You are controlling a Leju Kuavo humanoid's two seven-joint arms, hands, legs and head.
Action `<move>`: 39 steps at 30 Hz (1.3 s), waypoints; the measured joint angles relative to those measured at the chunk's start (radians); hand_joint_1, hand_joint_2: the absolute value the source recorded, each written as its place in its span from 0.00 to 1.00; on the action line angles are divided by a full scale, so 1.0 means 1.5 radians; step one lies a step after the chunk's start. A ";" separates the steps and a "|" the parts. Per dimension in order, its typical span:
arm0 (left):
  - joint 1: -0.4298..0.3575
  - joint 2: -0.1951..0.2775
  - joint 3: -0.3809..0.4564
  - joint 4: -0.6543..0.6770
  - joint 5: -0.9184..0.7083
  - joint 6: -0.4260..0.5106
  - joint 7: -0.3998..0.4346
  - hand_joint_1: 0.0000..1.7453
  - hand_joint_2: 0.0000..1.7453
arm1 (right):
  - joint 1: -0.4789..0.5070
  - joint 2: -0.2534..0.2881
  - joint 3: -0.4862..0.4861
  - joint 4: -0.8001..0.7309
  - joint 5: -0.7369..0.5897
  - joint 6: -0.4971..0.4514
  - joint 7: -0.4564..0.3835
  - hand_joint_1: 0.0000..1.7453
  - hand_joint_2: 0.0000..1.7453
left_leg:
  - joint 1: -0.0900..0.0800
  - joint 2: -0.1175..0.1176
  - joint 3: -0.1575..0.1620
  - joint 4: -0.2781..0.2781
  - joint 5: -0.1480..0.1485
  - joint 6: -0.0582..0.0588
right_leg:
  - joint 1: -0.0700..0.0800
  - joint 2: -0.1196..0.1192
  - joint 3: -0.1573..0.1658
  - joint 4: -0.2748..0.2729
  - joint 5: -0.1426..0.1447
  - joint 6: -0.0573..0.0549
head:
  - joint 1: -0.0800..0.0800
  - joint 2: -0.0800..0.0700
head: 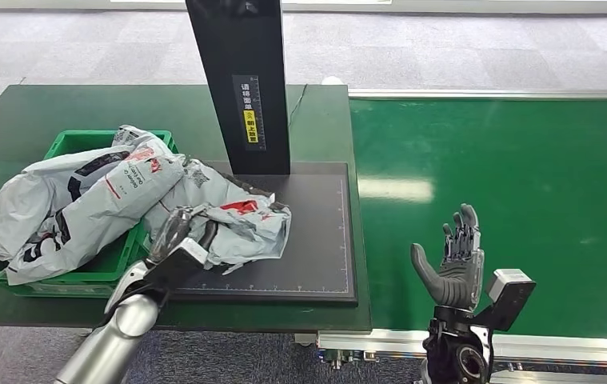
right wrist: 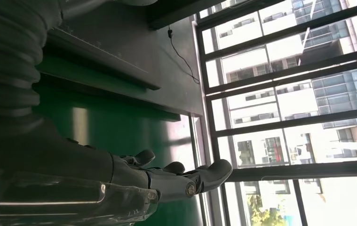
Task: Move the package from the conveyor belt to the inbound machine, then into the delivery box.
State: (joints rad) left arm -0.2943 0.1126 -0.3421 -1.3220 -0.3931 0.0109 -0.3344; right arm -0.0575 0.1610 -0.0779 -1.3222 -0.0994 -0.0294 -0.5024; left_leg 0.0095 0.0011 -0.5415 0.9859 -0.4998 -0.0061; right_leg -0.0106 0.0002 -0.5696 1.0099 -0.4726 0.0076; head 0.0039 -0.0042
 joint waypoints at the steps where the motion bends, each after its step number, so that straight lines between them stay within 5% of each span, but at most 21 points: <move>1: 0.013 0.002 0.016 -0.028 0.004 0.003 -0.004 1.00 1.00 | 0.003 -0.001 -0.002 -0.002 -0.001 -0.001 0.000 0.00 1.00 | 0.000 0.000 0.000 0.000 0.000 0.000 | 0.000 0.000 0.000 0.000 0.000 0.000 | 0.000 0.000; 6: 0.085 0.005 0.087 -0.160 0.064 -0.030 -0.061 1.00 1.00 | 0.018 -0.002 -0.011 -0.009 -0.004 -0.003 0.002 0.00 1.00 | 0.000 0.000 -0.001 0.000 0.000 0.000 | 0.000 0.000 -0.001 0.000 0.000 0.000 | 0.000 0.000; 13: 0.159 0.000 0.211 -0.322 0.242 -0.229 -0.166 1.00 1.00 | 0.022 -0.003 -0.017 -0.009 -0.005 -0.003 0.001 0.00 1.00 | 0.000 0.000 -0.002 0.000 0.000 0.000 | 0.000 0.000 -0.002 0.000 0.000 0.000 | 0.000 0.000; 22: 0.119 -0.026 0.422 -0.388 0.519 -0.381 -0.097 1.00 1.00 | 0.018 0.000 -0.020 -0.001 -0.005 -0.001 0.001 0.00 1.00 | 0.000 0.000 -0.001 0.000 0.000 0.000 | 0.000 0.000 -0.002 0.000 0.000 0.000 | 0.000 0.000; 30: 0.048 -0.034 0.555 -0.352 0.532 -0.353 -0.021 1.00 1.00 | 0.010 0.009 -0.024 0.011 -0.002 0.001 0.001 0.00 1.00 | 0.000 0.000 -0.001 0.000 0.000 0.000 | 0.000 0.000 -0.002 0.000 0.000 0.000 | 0.000 0.000; 34: 0.021 -0.026 0.568 -0.318 0.441 -0.300 -0.004 1.00 1.00 | 0.009 0.011 -0.024 0.014 0.002 0.003 0.001 0.00 1.00 | 0.000 0.000 -0.002 0.000 0.000 0.000 | 0.000 0.000 -0.002 0.000 0.000 0.000 | 0.000 0.000; 39: -0.059 0.027 0.542 -0.177 0.287 -0.215 0.018 1.00 1.00 | 0.004 0.016 -0.023 0.019 0.012 0.011 0.001 0.00 1.00 | 0.000 0.000 -0.001 0.000 0.001 -0.001 | 0.001 0.000 -0.002 0.000 0.001 -0.001 | 0.000 0.000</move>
State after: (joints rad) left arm -0.3823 0.1523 0.4702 -1.5882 0.0376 -0.3118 -0.3081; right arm -0.0515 0.1856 -0.1120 -1.2942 -0.0820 -0.0123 -0.5013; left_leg 0.0101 0.0006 -0.5431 0.9857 -0.4976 -0.0082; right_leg -0.0097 -0.0001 -0.5726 1.0102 -0.4716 0.0060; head 0.0038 -0.0042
